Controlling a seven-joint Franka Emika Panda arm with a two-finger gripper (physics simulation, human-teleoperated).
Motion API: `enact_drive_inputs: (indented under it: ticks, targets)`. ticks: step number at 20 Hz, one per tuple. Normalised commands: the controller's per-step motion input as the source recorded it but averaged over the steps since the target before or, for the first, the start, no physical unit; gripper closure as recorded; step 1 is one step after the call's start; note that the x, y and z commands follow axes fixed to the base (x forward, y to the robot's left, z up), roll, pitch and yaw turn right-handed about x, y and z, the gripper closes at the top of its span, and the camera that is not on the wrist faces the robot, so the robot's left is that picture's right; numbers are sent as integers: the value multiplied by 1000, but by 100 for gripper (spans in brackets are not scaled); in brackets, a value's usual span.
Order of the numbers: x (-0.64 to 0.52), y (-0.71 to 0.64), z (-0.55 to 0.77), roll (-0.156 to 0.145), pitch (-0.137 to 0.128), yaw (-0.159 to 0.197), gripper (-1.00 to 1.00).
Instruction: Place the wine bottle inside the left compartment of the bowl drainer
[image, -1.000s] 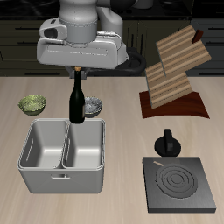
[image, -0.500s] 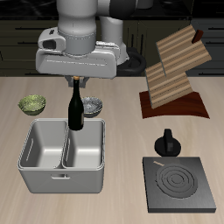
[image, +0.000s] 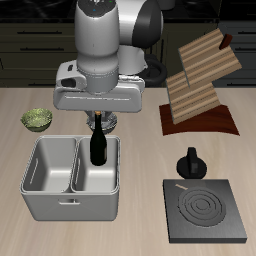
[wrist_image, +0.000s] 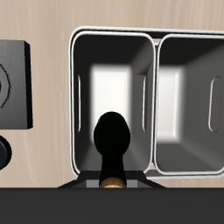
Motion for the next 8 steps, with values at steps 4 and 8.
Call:
enact_drive_inputs:
  ticks: [4, 8]
  targets:
    - [7, 81, -432, -18, 56, 20, 100]
    - [-34, 19, -303, -6, 41, 6, -100]
